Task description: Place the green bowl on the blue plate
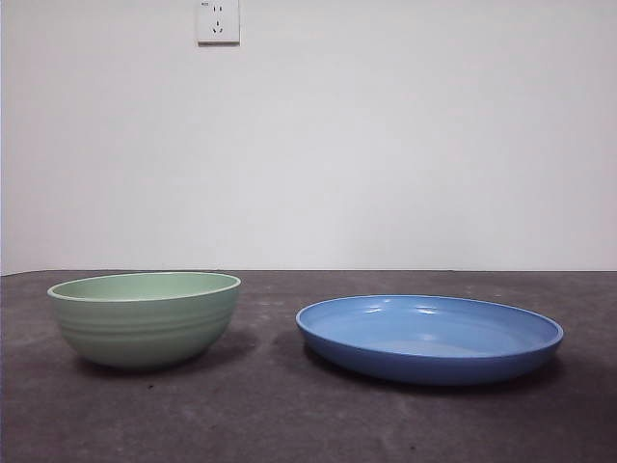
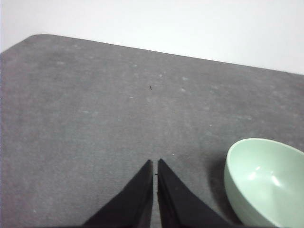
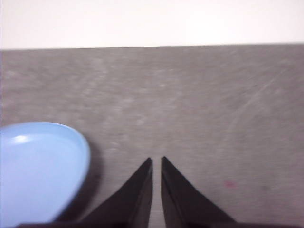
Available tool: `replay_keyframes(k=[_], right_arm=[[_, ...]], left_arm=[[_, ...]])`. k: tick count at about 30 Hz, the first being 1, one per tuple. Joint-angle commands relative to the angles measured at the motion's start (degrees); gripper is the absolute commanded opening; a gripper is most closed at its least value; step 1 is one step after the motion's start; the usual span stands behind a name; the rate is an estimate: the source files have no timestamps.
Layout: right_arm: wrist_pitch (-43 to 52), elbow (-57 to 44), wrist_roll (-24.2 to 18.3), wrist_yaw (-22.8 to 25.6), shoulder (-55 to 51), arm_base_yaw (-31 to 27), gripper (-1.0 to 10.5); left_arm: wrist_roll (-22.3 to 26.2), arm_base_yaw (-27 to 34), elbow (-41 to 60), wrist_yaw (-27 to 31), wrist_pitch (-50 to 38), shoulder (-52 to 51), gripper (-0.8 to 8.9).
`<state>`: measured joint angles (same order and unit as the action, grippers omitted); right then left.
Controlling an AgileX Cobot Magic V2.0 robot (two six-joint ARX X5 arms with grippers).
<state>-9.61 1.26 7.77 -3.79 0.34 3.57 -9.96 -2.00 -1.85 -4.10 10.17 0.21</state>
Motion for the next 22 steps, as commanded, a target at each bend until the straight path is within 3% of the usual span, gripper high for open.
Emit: replay_keyframes(k=[1,10,18,22], right_arm=[[1.49,0.09,7.13,-3.37,-0.11,0.04,0.2],[1.38,9.18,21.88,-5.99,2.91,0.04,0.1],[-2.95,22.73,22.12,-11.39,13.31,0.04,0.1],[-6.14,28.87,21.03,-17.77,18.62,0.04,0.1]], left_arm=[[-4.83,0.0,-0.22,0.28,0.98,0.02,0.15],[-12.37,-0.26,-10.23,0.31,0.94,4.35,0.15],[-12.85,-1.07,-22.82,-0.33,2.78,15.34,0.15],[-12.81,-2.69,-30.25,-5.22,7.96,20.59,0.15]])
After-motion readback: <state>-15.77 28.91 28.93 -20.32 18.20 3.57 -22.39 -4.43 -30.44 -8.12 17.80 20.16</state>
